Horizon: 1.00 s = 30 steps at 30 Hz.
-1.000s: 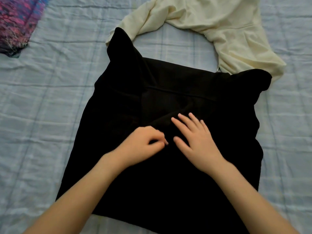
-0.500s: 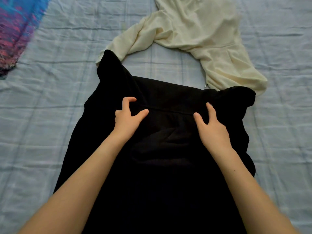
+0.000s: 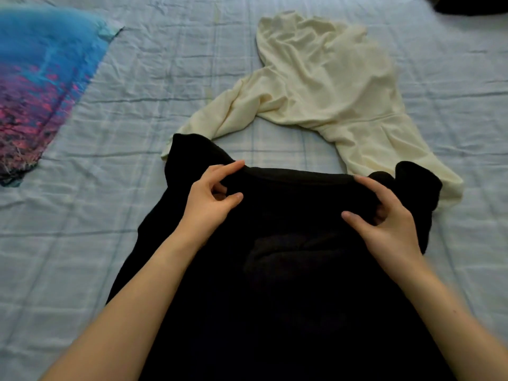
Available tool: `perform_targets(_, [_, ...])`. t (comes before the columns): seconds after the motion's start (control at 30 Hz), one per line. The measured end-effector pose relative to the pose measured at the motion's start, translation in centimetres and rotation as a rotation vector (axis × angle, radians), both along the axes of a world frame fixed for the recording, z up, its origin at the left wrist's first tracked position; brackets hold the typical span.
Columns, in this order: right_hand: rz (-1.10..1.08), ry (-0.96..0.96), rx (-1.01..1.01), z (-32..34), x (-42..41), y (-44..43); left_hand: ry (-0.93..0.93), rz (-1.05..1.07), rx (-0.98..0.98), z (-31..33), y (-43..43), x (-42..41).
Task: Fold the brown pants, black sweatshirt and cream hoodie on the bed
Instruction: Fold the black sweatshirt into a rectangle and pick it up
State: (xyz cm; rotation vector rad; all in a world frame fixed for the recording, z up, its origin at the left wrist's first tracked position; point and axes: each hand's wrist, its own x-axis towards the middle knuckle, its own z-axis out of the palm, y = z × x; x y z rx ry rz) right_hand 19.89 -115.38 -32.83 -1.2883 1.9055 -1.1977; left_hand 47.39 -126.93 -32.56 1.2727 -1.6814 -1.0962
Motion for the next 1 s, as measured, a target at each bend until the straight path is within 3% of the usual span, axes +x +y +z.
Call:
perform_targets(0.1, [-0.054, 0.11, -0.091, 0.3, -2.4, -4.9, 0.074, 0.038, -0.051, 0.6, -4.8, -2.0])
perform_targets(0.17, [-0.058, 0.172, -0.111, -0.6, -3.0, -7.0, 0.025, 0.051, -0.046, -0.2, -6.9, -3.3])
perform_targets(0.3, [0.101, 0.31, 0.17, -4.4, -2.4, -7.3, -0.359, -0.084, 0.169, -3.6, -7.8, -4.1])
perform_targets(0.4, [0.111, 0.365, 0.278, -3.8, -2.6, -7.2, -0.538, -0.072, 0.131, -3.2, -6.8, -4.4])
perform_targets(0.5, [-0.026, 0.598, 0.28, -1.2, -1.9, -6.5, -0.286, -0.257, 0.107, -1.0, -3.8, -5.1])
perform_targets(0.57, [-0.021, 0.551, 0.16, 0.3, 0.2, -5.3, -0.151, -0.482, 0.282, -0.1, -1.4, -5.2])
perform_targets(0.6, [0.046, 0.479, 0.116, 0.6, 1.6, -4.5, -0.201, -0.551, 0.341, -0.5, -0.3, -5.1])
perform_targets(0.67, [0.203, 0.42, 0.154, -0.6, 4.2, -2.7, -0.483, -0.593, 0.244, -2.2, 2.3, -4.6])
perform_targets(0.8, [0.36, 0.754, 0.376, -6.5, 6.5, 0.8, -0.938, -0.505, -0.186, -6.9, 7.4, -4.1])
perform_targets(1.0, [0.277, 0.818, 0.362, -5.9, 7.0, 1.3, -0.973, -0.447, -0.259, -6.3, 7.8, -4.3])
